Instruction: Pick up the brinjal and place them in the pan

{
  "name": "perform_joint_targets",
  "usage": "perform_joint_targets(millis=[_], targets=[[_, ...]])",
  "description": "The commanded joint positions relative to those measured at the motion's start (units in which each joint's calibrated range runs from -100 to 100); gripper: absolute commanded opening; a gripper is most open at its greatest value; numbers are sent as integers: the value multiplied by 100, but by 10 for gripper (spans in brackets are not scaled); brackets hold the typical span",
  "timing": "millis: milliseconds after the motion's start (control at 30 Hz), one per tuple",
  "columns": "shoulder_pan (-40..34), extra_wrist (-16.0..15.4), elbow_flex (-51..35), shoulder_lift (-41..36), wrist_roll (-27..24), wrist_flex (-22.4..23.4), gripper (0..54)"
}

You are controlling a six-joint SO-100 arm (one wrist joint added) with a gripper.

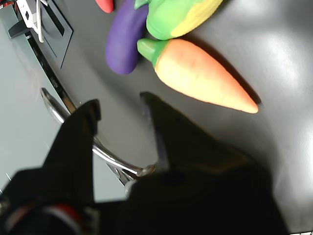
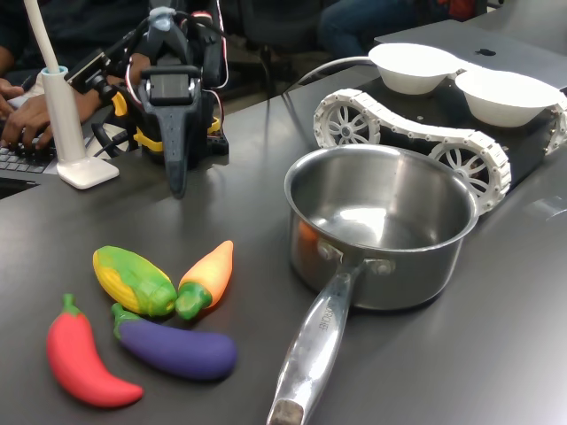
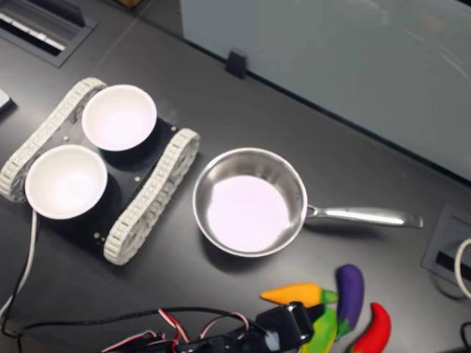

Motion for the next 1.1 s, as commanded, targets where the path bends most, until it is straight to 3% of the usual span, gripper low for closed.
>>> perform_joint_targets(millis=[0,300,733,1067], targets=[[98,26,-687,120,-59,-371,163],[98,26,-1032,466,-103,-413,233],[155,34,-1305,525,361,-524,256],[419,34,-1796,1006,659,-678,261]])
